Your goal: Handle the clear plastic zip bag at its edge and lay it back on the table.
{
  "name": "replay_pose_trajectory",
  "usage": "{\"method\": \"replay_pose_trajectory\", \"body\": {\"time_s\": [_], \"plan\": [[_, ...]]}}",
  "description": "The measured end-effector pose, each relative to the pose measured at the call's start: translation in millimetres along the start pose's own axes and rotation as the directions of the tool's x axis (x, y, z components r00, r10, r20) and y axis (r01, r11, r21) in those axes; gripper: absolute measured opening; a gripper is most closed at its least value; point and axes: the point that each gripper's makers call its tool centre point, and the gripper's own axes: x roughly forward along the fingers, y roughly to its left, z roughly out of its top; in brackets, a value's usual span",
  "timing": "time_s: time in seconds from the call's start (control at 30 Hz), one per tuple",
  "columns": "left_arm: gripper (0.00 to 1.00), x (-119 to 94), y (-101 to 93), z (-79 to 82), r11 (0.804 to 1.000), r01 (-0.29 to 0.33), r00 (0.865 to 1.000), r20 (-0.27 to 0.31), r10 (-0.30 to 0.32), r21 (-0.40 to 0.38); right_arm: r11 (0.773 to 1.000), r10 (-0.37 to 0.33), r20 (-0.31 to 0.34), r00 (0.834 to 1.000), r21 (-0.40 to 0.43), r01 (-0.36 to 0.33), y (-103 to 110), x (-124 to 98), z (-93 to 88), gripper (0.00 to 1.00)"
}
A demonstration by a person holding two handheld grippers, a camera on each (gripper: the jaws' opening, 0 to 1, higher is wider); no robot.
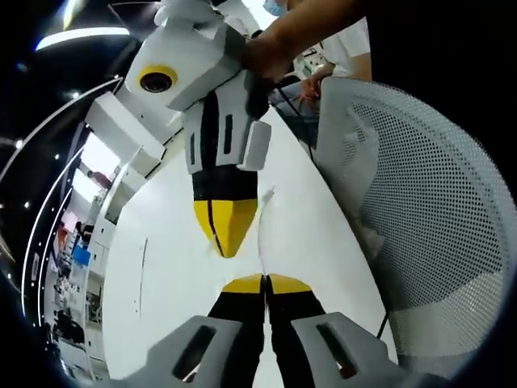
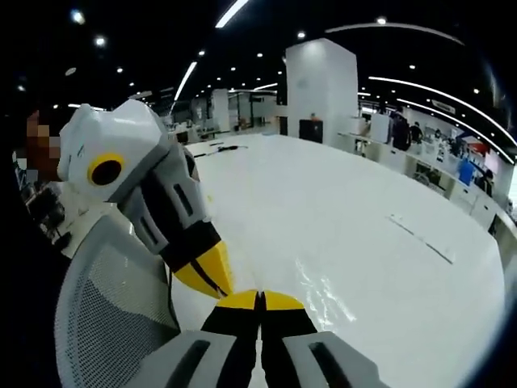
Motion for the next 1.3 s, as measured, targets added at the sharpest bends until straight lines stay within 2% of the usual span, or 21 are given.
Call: {"method": "replay_pose_trajectory", "body": {"time_s": [0.4,0.6,0.7,0.77,0.87,0.97,1.1,1.3], "plan": [[0.00,-1,-0.1,-6.0,0.999,-0.027,1.000,-0.005,0.027,-0.042,0.995,-0.098,0.096,0.991,0.003,0.098,-20,-13,29.9,0.00],[0.00,-1,-5.0,-10.1,0.997,-0.030,1.000,0.001,0.030,-0.070,0.994,-0.104,0.118,0.988,-0.009,0.106,-21,-16,38.3,0.00],[0.00,-1,-6.9,-11.0,0.996,-0.035,0.999,0.007,0.035,-0.086,0.996,-0.090,0.162,0.983,0.036,0.085,-18,-19,50.5,0.00],[0.00,-1,-7.1,-11.4,0.994,-0.039,0.999,0.011,0.041,-0.100,0.996,-0.092,0.161,0.983,0.023,0.089,-16,-17,53.6,0.00],[0.00,-2,-7.7,-14.5,0.993,-0.039,0.999,-0.003,0.039,-0.107,0.996,-0.085,0.156,0.984,-0.006,0.087,-12,-12,52.5,0.00],[0.00,-4,-1.6,-17.0,0.990,-0.078,0.997,-0.005,0.077,-0.114,0.996,-0.083,0.147,0.986,-0.019,0.087,-14,-9,48.9,0.00],[0.00,-5,1.7,-18.3,0.990,-0.095,0.995,-0.006,0.095,-0.107,0.996,-0.079,0.137,0.987,-0.033,0.084,-16,-6,45.0,0.00],[0.00,-5,10.4,-12.2,0.986,-0.120,0.992,0.019,0.123,-0.114,0.991,-0.081,0.092,0.993,-0.102,0.090,-18,8,29.9,0.00]]}}
